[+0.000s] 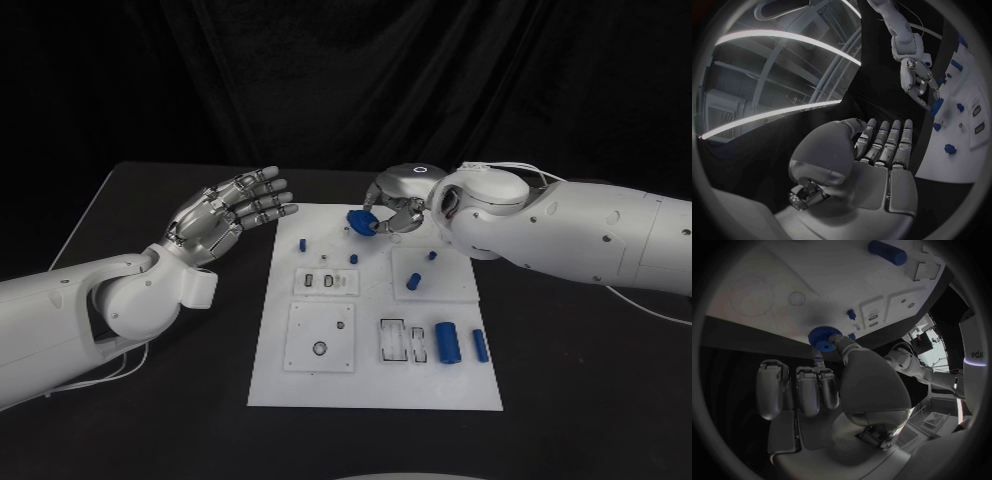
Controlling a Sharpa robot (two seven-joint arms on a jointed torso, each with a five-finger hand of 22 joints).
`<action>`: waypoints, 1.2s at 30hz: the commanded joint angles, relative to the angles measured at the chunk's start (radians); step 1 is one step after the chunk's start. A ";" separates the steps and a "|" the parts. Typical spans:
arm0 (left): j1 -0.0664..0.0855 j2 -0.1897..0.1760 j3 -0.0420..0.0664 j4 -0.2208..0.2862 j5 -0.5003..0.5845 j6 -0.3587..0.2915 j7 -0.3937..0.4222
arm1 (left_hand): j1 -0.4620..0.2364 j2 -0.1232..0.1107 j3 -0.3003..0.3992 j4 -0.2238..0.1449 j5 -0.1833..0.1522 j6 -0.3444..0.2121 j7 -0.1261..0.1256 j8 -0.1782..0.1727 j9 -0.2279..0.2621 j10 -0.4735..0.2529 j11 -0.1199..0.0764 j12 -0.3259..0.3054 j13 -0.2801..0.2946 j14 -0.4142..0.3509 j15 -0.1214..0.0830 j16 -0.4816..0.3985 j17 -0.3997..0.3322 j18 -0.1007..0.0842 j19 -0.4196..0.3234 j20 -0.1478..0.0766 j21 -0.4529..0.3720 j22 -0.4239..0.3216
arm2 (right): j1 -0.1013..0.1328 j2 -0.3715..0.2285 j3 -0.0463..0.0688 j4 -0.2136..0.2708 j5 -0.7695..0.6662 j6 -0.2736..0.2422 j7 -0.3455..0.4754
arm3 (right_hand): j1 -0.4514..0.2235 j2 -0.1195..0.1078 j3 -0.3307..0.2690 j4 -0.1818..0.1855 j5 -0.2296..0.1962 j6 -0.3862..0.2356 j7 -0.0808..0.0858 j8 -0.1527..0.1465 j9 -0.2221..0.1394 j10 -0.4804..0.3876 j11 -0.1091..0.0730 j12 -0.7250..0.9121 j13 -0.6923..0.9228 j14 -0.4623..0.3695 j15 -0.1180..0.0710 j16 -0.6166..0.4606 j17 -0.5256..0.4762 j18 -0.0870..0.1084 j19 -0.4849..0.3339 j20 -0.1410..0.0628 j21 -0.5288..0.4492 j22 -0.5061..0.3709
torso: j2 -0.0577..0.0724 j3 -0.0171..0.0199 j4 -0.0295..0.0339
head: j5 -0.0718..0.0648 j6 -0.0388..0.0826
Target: Assemble the parts on the task board
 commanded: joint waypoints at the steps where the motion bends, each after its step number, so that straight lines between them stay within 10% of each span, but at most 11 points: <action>1: -0.002 0.002 0.001 0.001 0.005 0.005 0.006 | -0.009 -0.002 0.006 -0.002 0.002 0.001 0.002 0.002 0.001 0.003 0.005 0.002 0.000 0.007 0.002 0.003 0.001 -0.007 0.005 -0.004 0.004 -0.001 | -0.003 0.017 0.001 -0.013 -0.008 0.029 -0.016 | 0.002 0.004 0.004 -0.001 -0.007 0.025 -0.028 0.037 0.243 0.104 0.008 0.003 0.263 0.101 0.006 -0.003 0.246 0.008 0.001 0.003 -0.004 0.135 | 0.000 0.0003 0.0011 | -0.003 0.000; 14: -0.002 0.002 0.001 0.000 0.006 0.004 0.004 | -0.011 -0.002 0.008 -0.002 0.002 0.003 0.002 0.003 0.001 0.005 0.006 0.003 0.001 0.007 0.001 0.005 0.001 -0.007 0.005 -0.004 0.005 -0.001 | -0.022 0.071 0.001 -0.056 -0.013 0.037 -0.026 | 0.001 0.005 0.010 -0.004 -0.037 0.010 -0.022 0.017 0.240 0.104 0.014 0.003 0.263 0.096 0.011 -0.014 0.232 0.013 -0.011 0.008 -0.019 0.123 | -0.001 -0.0004 0.0013 | -0.001 -0.004; 23: -0.002 0.005 0.001 -0.004 0.007 0.005 0.002 | -0.011 -0.002 0.008 -0.002 0.002 0.003 0.002 0.003 0.001 0.005 0.006 0.003 0.001 0.007 0.001 0.005 0.001 -0.007 0.005 -0.004 0.005 -0.001 | -0.029 0.087 0.001 -0.071 -0.013 0.032 -0.034 | -0.011 0.007 0.012 0.002 -0.177 -0.109 -0.004 -0.080 0.202 0.065 0.014 -0.012 0.221 0.079 0.013 -0.046 0.191 0.028 -0.049 0.013 -0.071 0.086 | -0.001 -0.0003 0.0007 | -0.001 -0.007; 36: -0.002 0.012 0.001 -0.010 0.007 0.012 -0.001 | -0.011 -0.002 0.009 -0.002 0.002 0.003 0.003 0.003 0.001 0.005 0.006 0.003 0.001 0.008 0.001 0.005 0.001 -0.007 0.005 -0.004 0.005 -0.001 | -0.030 0.093 0.001 -0.077 -0.013 0.021 -0.045 | 0.005 0.008 0.019 -0.011 -0.188 -0.224 -0.002 -0.131 0.151 0.003 0.016 -0.037 0.159 0.064 0.016 -0.069 0.163 0.040 -0.083 0.016 -0.122 0.053 | 0.000 0.0002 -0.0003 | -0.002 -0.010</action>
